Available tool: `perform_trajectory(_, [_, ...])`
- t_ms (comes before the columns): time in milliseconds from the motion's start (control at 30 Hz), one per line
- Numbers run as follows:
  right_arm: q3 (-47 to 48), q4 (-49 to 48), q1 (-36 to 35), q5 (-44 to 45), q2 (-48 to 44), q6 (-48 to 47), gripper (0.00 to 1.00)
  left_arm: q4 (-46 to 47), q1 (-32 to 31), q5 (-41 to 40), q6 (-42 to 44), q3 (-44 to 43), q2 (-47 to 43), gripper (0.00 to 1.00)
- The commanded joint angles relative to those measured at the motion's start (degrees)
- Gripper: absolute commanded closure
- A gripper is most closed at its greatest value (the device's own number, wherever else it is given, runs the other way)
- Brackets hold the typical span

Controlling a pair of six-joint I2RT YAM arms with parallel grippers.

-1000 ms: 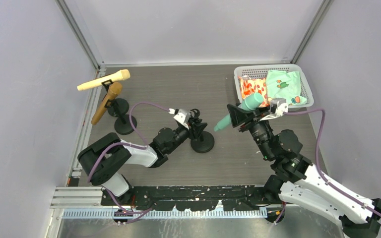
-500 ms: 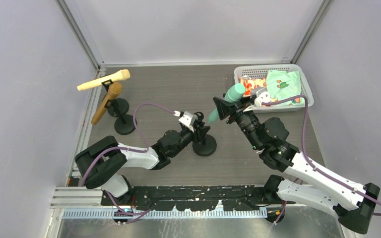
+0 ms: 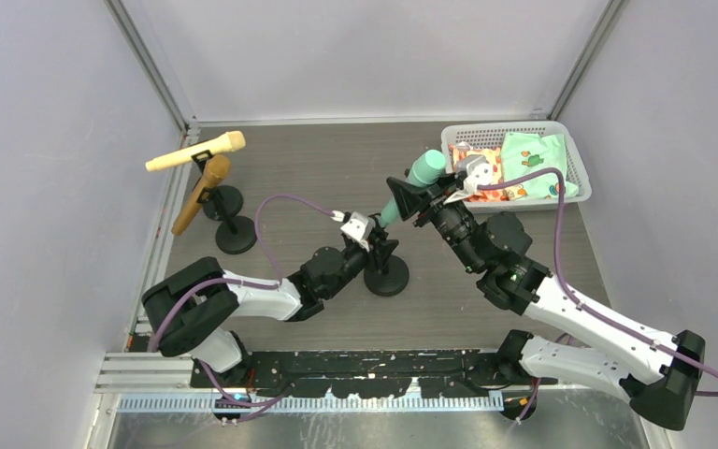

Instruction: Attach the microphones to the stand

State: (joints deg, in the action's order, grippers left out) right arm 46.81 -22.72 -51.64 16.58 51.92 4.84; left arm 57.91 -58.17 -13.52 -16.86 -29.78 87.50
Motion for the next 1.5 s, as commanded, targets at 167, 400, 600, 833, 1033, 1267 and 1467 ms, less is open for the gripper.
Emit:
perform_trajectory(167, [1.59, -5.11, 0.03, -1.46, 2.13, -1.82, 0.99, -4.47, -1.26, 1.83, -3.4, -0.71, 1.25, 1.0])
perform_trajectory(400, [-0.74, -5.34, -0.03, -3.61, 3.24, -2.67, 0.99, -4.47, -1.5, 2.07, -3.69, -1.02, 1.66, 1.0])
perform_trajectory(600, [-6.36, -7.43, -0.03, -4.38, 1.74, -1.34, 0.99, -4.47, -1.49, 2.22, -4.44, -1.23, 1.88, 1.0])
perform_trajectory(833, [-12.15, -8.22, -0.51, -3.05, 0.02, -0.96, 0.99, -4.71, -1.59, 2.27, -4.5, -1.5, 1.76, 1.0])
perform_trajectory(1033, [-10.84, -1.75, -1.8, -2.45, -0.18, -4.16, 0.99, -6.13, -1.98, 2.28, -3.22, -2.32, 1.45, 1.0])
perform_trajectory(1267, [-9.34, 4.65, -2.84, 0.52, 1.59, -6.42, 0.99, -6.46, -2.73, 2.1, -2.03, -2.66, 1.63, 1.0])
perform_trajectory(1467, [-11.16, 4.65, -3.75, 2.75, 3.54, -6.34, 0.99, -6.49, -3.13, 1.75, -1.55, -2.82, 1.62, 1.0])
